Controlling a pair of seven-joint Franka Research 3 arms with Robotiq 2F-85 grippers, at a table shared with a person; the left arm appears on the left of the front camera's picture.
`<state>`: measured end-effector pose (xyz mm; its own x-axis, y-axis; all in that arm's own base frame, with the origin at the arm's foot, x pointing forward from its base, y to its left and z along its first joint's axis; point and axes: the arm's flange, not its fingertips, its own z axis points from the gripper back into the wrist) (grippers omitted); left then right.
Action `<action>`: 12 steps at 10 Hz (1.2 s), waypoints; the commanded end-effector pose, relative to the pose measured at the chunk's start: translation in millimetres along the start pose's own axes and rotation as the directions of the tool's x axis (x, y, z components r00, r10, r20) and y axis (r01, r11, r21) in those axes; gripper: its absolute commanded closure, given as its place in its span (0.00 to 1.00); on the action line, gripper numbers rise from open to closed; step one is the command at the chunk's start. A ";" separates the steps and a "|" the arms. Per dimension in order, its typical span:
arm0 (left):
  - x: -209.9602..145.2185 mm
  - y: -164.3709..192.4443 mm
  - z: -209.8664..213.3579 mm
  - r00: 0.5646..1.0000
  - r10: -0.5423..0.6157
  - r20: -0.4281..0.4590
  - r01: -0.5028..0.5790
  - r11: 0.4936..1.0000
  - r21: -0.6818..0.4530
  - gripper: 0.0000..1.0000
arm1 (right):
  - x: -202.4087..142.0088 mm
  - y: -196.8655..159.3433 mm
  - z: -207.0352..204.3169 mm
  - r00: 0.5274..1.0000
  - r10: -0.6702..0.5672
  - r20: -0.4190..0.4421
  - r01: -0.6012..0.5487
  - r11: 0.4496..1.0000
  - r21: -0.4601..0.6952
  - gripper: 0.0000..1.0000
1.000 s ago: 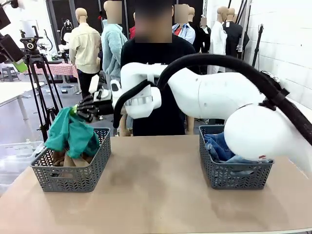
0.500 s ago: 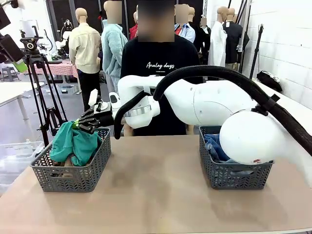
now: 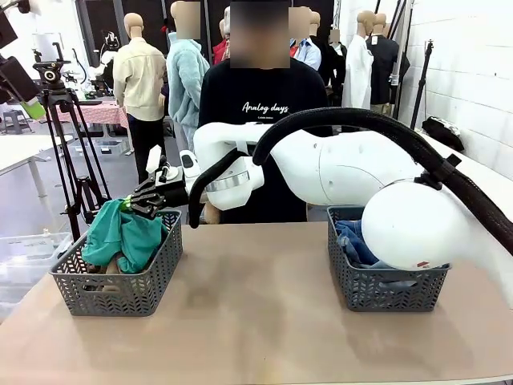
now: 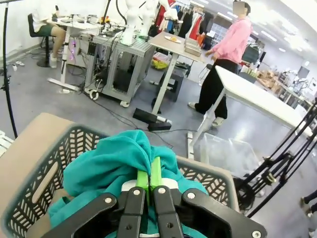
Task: Sort the tops and bottoms.
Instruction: Sort the clothes according to human instructions.
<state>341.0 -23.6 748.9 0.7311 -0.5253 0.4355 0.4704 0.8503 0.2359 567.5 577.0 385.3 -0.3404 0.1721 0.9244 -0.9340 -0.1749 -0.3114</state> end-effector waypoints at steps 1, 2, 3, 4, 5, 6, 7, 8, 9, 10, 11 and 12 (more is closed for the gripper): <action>-0.8 1.6 1.6 1.000 -0.002 -0.001 0.002 1.000 -0.001 0.00 | -24.7 -3.6 -11.8 0.998 -0.065 -0.027 0.067 0.995 0.069 1.00; -0.8 1.6 1.6 1.000 -0.002 -0.001 0.002 1.000 -0.001 0.00 | -39.8 -2.7 -19.1 0.995 -0.100 -0.016 0.101 0.991 0.085 1.00; -0.8 1.6 1.6 1.000 -0.002 -0.001 0.002 1.000 -0.001 0.00 | -40.9 -2.4 -21.7 0.995 -0.099 -0.008 0.099 0.991 0.086 1.00; -0.8 1.6 1.6 1.000 -0.002 -0.001 0.002 1.000 -0.001 0.00 | -35.4 -3.9 -20.9 0.996 -0.088 -0.006 0.089 0.993 0.077 1.00; -0.8 1.6 1.6 1.000 -0.002 -0.001 0.002 1.000 -0.001 0.00 | -30.5 -5.9 -17.7 0.997 -0.079 -0.010 0.079 0.995 0.066 0.92; -0.8 1.6 1.6 1.000 -0.002 -0.001 0.002 1.000 -0.001 0.00 | -25.3 -6.5 -14.1 0.998 -0.067 -0.011 0.067 0.996 0.060 0.72; -0.8 1.6 1.6 1.000 -0.002 -0.001 0.002 1.000 -0.001 0.00 | -19.8 -6.2 -11.0 0.998 -0.058 -0.004 0.058 0.997 0.052 0.53; -0.8 1.6 1.6 1.000 -0.002 -0.001 0.002 1.000 -0.001 0.00 | -15.9 -5.6 -9.0 0.998 -0.059 -0.002 0.059 0.997 0.050 0.33; -0.8 1.6 1.6 1.000 -0.002 -0.001 0.002 1.000 -0.001 0.00 | -11.5 -4.4 -7.4 0.998 -0.058 0.000 0.058 0.997 0.049 0.14; -0.8 1.6 1.6 1.000 -0.002 -0.001 0.002 1.000 -0.001 0.00 | -4.8 -3.6 -5.2 0.998 -0.058 -0.005 0.058 0.997 0.049 0.00; -0.8 1.6 1.6 1.000 -0.002 -0.001 0.002 1.000 -0.001 0.00 | 2.4 -3.1 -1.6 0.997 -0.074 -0.019 0.075 0.996 0.054 0.00; -0.8 1.6 1.6 1.000 -0.002 -0.001 0.002 1.000 -0.001 0.00 | 12.6 -4.0 6.3 0.996 -0.077 -0.047 0.079 0.996 0.045 0.00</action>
<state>341.1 -23.6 748.9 0.7311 -0.5252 0.4354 0.4704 0.8503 0.2358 572.6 579.2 387.7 -0.2880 0.1671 0.9429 -0.9457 -0.2046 -0.2526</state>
